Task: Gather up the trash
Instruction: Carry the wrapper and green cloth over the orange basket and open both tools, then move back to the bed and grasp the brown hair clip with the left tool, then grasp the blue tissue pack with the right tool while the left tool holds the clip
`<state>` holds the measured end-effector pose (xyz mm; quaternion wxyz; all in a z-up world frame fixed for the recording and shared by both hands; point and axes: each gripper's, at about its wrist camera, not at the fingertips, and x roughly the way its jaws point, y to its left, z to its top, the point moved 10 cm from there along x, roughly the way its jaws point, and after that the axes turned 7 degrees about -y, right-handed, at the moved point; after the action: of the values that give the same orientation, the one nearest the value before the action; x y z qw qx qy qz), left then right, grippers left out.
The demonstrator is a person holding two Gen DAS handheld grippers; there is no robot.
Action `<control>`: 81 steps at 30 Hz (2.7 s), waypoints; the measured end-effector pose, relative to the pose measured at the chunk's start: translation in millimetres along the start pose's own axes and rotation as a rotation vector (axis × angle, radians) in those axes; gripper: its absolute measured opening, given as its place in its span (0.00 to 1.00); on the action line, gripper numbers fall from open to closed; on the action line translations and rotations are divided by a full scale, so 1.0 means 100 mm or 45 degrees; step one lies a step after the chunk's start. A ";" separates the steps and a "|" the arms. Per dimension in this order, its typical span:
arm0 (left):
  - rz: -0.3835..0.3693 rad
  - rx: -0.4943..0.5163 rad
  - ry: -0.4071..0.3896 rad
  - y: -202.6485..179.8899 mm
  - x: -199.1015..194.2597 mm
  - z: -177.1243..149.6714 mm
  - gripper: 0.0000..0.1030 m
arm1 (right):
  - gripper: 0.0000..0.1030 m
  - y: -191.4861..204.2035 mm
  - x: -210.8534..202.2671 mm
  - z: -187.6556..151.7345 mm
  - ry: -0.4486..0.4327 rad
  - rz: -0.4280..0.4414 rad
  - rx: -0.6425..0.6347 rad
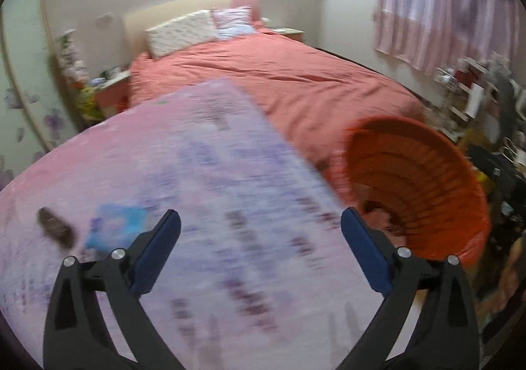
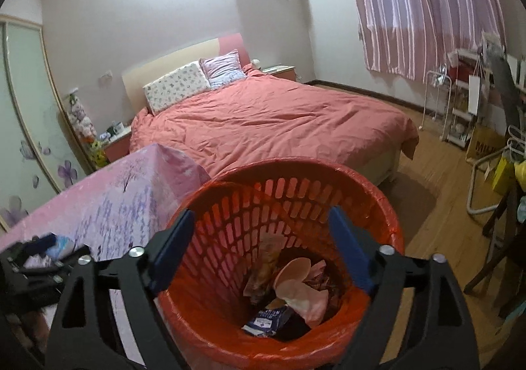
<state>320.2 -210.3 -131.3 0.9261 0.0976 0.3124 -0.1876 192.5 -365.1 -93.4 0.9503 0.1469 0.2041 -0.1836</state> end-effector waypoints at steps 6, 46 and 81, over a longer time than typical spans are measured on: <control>0.238 -0.133 0.046 1.11 -0.14 -0.24 0.94 | 0.95 0.32 -0.04 -0.13 0.035 0.013 -0.121; 0.467 -0.341 0.213 3.04 0.21 -0.59 0.42 | 0.97 1.66 -0.21 -0.77 0.230 0.282 -0.312; 0.450 -0.450 0.186 3.46 -0.43 -1.16 0.41 | 0.65 3.28 0.69 -1.08 0.472 0.489 -0.727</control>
<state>367.2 151.3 -174.3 0.9221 0.0006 0.3847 0.0420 348.6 -55.0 -151.4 0.9171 -0.0573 0.3839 0.0913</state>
